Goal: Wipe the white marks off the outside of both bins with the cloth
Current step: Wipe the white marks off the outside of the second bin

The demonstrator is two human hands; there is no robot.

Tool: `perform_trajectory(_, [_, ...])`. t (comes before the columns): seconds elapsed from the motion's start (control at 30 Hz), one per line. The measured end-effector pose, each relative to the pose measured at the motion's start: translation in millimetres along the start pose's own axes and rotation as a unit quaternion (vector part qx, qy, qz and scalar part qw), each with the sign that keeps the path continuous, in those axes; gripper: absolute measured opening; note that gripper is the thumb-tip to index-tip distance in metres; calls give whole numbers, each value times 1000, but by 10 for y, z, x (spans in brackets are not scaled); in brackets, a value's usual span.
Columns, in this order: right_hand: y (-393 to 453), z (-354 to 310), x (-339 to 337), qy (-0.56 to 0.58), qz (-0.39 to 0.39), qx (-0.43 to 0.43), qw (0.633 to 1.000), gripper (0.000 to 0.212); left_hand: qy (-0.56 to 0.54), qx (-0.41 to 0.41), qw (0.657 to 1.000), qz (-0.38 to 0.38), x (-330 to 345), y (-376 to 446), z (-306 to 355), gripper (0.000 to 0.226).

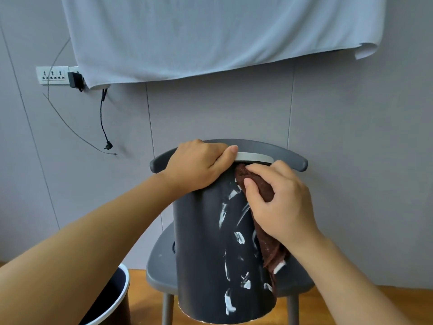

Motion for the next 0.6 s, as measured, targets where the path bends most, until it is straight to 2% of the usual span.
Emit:
perform_trajectory(0.1, [-84,-134,22,5,-83,-87,993,24,-3,-10,1000,5,-8,2,-27,50])
perform_trajectory(0.17, [-94,-152,9,3,-107,-103,989,24,-1,-11,1000,5,7,8,-30,50])
perform_trajectory(0.23, [-23,-113,-9,-3,-97,-80,992,24,7,-18,1000,0,25,21,-28,51])
perform_trajectory(0.4, [78,-27,-81,-44,-14,-1,999,24,23,-7,1000,-2,57,40,31,51])
perform_trajectory(0.47, [31,-74,-83,-51,-21,-19,998,24,23,-10,1000,-6,60,43,40,52])
perform_trajectory(0.6, [-57,-192,-90,-77,-82,-107,988,23,14,-18,1000,-8,36,24,43,51])
Point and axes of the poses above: each hand's wrist, its own y-axis towards the middle knuckle, its own x-axis out of the palm, z = x × y, the point moved 6 cm from there along y, towards the middle knuckle, and after that the axes turned 14 degrees about -y, right-handed, at the moved point
